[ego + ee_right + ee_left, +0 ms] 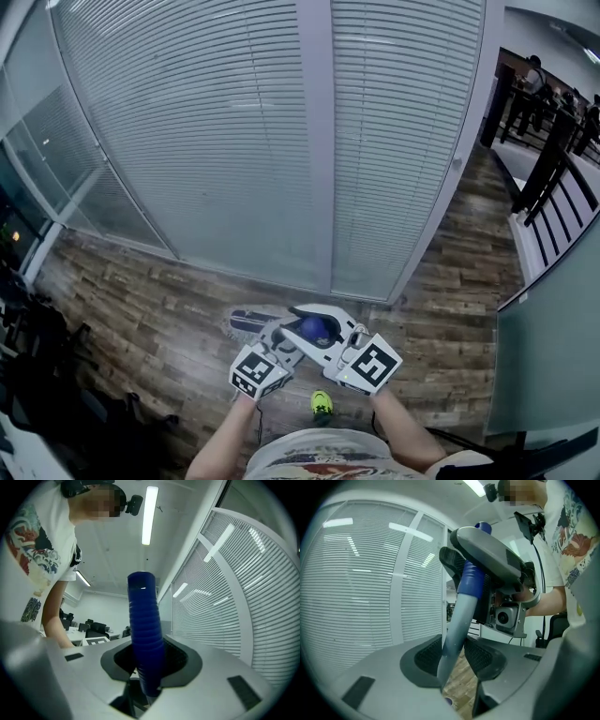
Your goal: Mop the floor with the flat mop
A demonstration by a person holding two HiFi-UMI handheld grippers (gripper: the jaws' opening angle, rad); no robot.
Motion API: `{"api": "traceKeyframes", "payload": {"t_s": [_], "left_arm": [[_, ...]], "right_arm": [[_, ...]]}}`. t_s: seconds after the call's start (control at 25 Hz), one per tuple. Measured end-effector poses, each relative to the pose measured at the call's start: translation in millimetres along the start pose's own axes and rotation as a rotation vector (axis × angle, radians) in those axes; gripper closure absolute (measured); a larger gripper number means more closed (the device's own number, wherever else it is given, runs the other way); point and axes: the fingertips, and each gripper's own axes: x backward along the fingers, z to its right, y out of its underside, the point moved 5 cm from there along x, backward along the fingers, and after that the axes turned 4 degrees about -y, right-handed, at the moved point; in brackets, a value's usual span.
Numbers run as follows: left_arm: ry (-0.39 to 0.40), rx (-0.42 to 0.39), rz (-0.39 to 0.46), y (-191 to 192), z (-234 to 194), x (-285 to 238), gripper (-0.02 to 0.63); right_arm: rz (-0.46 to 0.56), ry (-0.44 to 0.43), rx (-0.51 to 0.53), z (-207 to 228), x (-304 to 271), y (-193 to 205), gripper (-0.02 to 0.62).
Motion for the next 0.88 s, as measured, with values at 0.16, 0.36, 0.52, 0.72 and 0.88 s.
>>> {"api": "traceKeyframes", "payload": {"t_s": [0.16, 0.36, 0.52, 0.72, 0.88], "left_arm": [[-0.032, 0.034, -0.004, 26, 48, 45, 0.474], [-0.063, 0.065, -0.023, 54, 111, 106, 0.463], [-0.060, 0.062, -0.083, 85, 167, 146, 0.457], [-0.036, 0.083, -0.124, 106, 235, 188, 0.445], [-0.019, 0.089, -0.118, 99, 273, 211, 0.443]], "right_arm": [[-0.020, -0.034, 0.029, -73, 13, 5, 0.477], [-0.064, -0.064, 0.032, -173, 29, 9, 0.463], [-0.117, -0.106, 0.022, -251, 52, 26, 0.442], [-0.197, -0.137, 0.016, -331, 86, 29, 0.428], [-0.148, -0.124, -0.009, -366, 103, 8, 0.428]]}}
